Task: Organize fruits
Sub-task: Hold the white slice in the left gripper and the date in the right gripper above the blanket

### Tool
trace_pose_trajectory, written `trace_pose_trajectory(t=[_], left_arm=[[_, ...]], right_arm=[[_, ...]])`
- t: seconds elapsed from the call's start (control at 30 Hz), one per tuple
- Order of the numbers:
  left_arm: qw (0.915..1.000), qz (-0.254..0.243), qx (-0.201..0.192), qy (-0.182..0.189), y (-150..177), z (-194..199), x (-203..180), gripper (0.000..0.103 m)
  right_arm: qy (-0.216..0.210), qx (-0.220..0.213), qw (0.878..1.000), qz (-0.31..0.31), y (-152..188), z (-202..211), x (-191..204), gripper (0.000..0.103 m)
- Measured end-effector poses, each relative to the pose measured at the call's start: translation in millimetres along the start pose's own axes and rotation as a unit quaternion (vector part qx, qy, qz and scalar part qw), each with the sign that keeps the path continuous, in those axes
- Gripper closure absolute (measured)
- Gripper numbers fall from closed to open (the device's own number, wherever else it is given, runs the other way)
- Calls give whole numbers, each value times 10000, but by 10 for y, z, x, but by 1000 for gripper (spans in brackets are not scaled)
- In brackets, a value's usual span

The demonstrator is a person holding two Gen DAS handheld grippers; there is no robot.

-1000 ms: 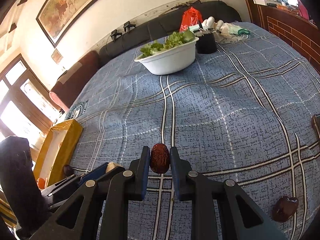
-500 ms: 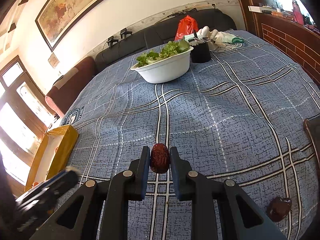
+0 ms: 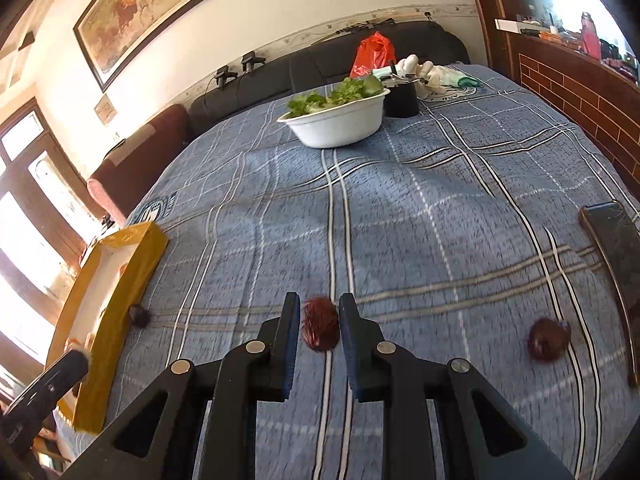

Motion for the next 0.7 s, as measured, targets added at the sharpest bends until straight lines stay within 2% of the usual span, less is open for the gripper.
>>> trace_pose_trajectory(t=[0.2, 0.4, 0.6, 0.7], left_arm=[[9997, -156, -102, 151, 60, 164, -199, 73], [9993, -277, -214, 161, 136, 332, -292, 73], [9994, -166, -253, 186, 192, 447, -210, 73], [9995, -89, -245, 204, 220, 457, -167, 73]], right_arm=[[-119, -41, 9999, 13, 218, 312, 119, 81], [-102, -47, 9999, 121, 359, 433, 171, 81], [-190, 58, 9997, -140, 435, 489, -9, 81], [-235, 196, 9986, -432, 460, 478, -190, 73]])
Point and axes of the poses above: each gripper's, at about its wrist camera, not at the fingertips, and z roughly against the way its jaws point, x to its left, y to its underside, the point moved 8 cm from there along -z, roughly the way its jaws point, and after that the axes turned 6 degrees about y, right-handed, at the moved point
